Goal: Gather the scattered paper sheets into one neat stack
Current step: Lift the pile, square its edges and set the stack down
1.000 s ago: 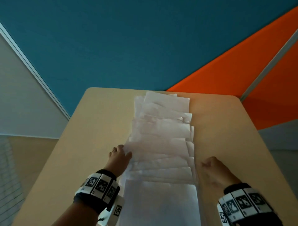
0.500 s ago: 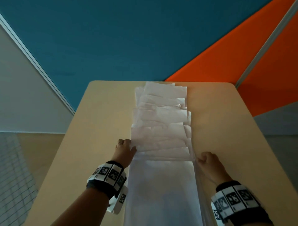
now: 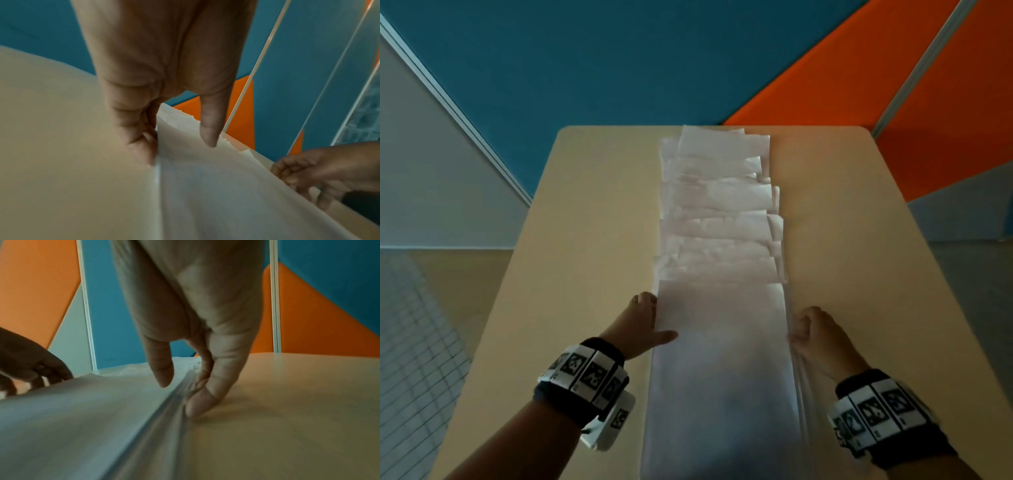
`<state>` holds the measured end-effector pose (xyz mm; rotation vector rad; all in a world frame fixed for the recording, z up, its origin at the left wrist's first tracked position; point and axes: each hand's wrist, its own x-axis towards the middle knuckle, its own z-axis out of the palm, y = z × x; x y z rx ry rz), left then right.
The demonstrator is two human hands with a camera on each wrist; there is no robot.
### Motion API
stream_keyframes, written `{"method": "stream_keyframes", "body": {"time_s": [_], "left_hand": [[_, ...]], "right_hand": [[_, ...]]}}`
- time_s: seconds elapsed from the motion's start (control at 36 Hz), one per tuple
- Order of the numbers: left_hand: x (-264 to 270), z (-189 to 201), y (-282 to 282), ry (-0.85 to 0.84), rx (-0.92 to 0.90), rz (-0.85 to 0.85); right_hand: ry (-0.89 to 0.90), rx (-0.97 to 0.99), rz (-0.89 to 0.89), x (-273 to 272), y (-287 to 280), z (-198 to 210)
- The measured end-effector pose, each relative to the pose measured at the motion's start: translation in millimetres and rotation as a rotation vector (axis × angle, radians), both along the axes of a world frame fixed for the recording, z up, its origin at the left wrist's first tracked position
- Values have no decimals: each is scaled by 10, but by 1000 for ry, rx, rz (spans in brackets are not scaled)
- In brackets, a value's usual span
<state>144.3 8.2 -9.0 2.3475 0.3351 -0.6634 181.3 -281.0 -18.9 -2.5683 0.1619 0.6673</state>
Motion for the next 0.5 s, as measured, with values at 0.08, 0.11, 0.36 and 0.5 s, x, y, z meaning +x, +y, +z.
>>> {"method": "stream_keyframes", "body": {"time_s": [0.08, 0.11, 0.36, 0.5], "left_hand": [[-24, 22, -100, -33, -10, 29], [-33, 29, -108, -52, -7, 39], [-585, -56, -139, -167, 139, -381], [-856, -248, -240, -131, 319, -665]], "right_hand": [[-16, 50, -14, -54, 104, -14], [-18, 74, -25, -64, 104, -10], [-100, 23, 93, -426, -119, 21], [-94, 135, 197, -639, -108, 2]]}}
